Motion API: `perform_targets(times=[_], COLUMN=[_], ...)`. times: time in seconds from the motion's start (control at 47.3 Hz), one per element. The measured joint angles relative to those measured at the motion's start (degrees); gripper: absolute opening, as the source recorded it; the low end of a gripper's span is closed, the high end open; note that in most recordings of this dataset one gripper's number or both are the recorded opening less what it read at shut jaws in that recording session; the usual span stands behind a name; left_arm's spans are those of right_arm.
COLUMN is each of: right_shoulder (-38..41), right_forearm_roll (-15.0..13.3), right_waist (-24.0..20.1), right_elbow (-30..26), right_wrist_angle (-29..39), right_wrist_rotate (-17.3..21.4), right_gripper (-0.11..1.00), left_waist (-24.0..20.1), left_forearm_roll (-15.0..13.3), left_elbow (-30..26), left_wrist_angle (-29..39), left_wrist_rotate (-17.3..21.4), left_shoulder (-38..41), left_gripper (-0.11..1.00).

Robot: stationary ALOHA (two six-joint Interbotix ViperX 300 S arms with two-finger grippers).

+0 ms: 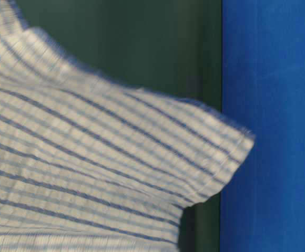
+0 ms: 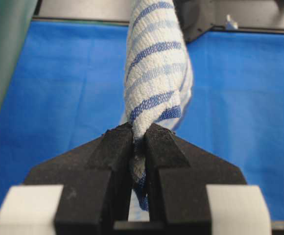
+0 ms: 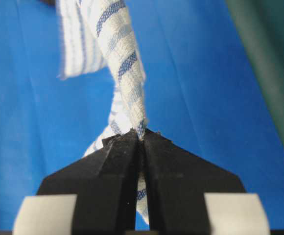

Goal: Lift the towel with both arms.
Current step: 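Lift the towel with both grippers, stretching it between them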

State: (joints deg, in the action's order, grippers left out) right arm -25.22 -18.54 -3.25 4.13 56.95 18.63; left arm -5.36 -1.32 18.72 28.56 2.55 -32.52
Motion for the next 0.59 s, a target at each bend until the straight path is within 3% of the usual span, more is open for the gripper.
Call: perform_targets(times=[0.339, 0.529, 0.592], right_shoulder=[-0.2, 0.0, -0.2], right_forearm_roll=[0.1, 0.1, 0.0], right_waist=[0.0, 0.1, 0.0], right_elbow=[-0.6, -0.6, -0.6], right_wrist_angle=[0.2, 0.1, 0.1], right_wrist_rotate=[-0.4, -2.5, -3.3], right_gripper=[0.03, 0.03, 0.04], left_waist=[0.0, 0.0, 0.0], left_forearm_roll=[-0.1, 0.0, -0.1], left_elbow=[-0.3, -0.4, -0.4], left_wrist_angle=[0.4, 0.3, 0.2], left_wrist_rotate=[0.1, 0.1, 0.1], left_shoulder=[0.0, 0.0, 0.0], left_gripper=[0.02, 0.03, 0.11])
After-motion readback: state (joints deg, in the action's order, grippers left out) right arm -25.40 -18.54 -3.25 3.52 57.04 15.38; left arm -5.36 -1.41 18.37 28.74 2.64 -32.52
